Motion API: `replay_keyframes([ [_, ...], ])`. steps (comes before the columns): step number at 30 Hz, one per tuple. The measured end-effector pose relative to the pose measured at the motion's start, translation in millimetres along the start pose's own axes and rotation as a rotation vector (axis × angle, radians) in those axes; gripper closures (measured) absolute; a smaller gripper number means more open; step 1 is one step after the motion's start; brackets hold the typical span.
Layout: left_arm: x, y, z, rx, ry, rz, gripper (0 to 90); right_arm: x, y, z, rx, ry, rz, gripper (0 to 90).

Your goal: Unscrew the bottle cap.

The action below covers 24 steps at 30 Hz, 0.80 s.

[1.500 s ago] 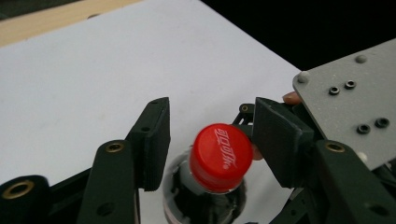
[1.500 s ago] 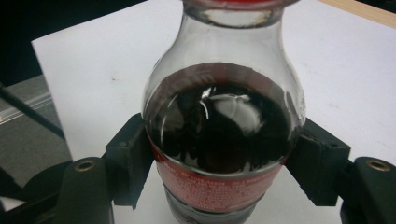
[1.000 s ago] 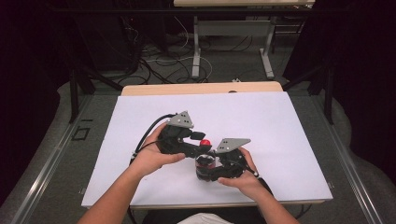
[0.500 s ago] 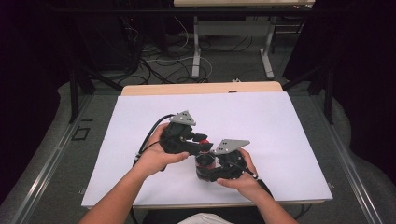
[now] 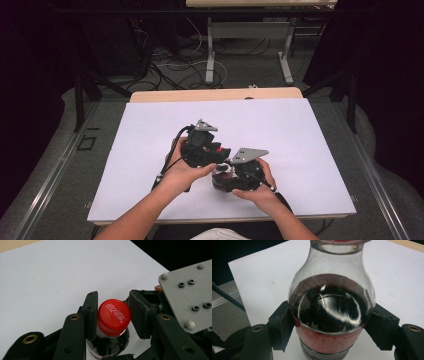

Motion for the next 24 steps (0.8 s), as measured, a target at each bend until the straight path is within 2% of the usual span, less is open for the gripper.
replay_keyframes([
  [1,0.7,-0.7,-1.1,-0.011,0.012,0.033,53.7,1.2,-0.3,0.0,0.005,0.005,-0.006,29.7],
  [2,2.3,-2.2,-1.5,-0.006,0.023,0.048,49.4,1.8,0.4,-0.3,-0.002,0.003,-0.006,29.7],
  [4,4.0,-4.7,-3.7,-0.03,0.037,0.063,46.6,3.4,1.7,-0.2,-0.001,0.001,-0.01,29.7],
  [7,6.9,-9.4,-5.4,-0.06,0.126,0.095,43.5,4.7,2.1,-0.2,0.002,0.001,-0.028,29.7],
  [8,7.2,-11.3,-4.6,-0.056,0.157,0.11,43.4,5.3,1.1,0.4,0.015,0.01,-0.038,29.7],
  [9,8.0,-13.1,-3.5,-0.046,0.194,0.126,43.0,4.8,1.6,-0.4,-0.002,0.011,-0.035,29.7],
  [10,8.5,-12.5,-3.2,-0.056,0.223,0.129,42.3,4.2,1.5,-1.3,-0.01,0.002,-0.039,29.7],
  [13,11.2,-12.6,0.8,-0.02,0.276,0.173,42.5,4.1,0.4,-1.4,-0.01,-0.002,-0.048,29.6],
  [15,13.0,-10.4,3.5,-0.011,0.301,0.176,44.4,4.1,0.5,-1.2,-0.008,-0.007,-0.051,29.7],
  [17,15.5,-7.1,4.5,-0.018,0.3,0.161,45.1,5.3,0.5,-0.6,0.001,-0.008,-0.057,29.7],
  [18,16.1,-5.5,4.5,-0.026,0.287,0.165,44.7,5.2,1.2,-0.7,-0.002,-0.015,-0.055,29.7],
  [21,17.5,-3.8,5.2,-0.021,0.279,0.194,45.4,7.1,2.1,0.3,0.009,-0.006,-0.062,29.7],
  [22,16.6,-2.2,5.0,-0.036,0.269,0.198,46.6,6.5,2.6,0.1,0.006,-0.017,-0.061,29.6],
  [24,17.2,-2.2,4.7,-0.026,0.28,0.219,47.7,6.7,2.6,0.2,0.005,-0.021,-0.061,29.7],
])
Point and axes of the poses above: each handheld gripper's, and its own axes: y roughly forward along the jaws, z roughly out of its underside, x roughly to its left, the point moved 7 cm from there along y, roughly forward along the jaws, and after that the axes turned 9 degrees about -z, right-handed, at the moved point
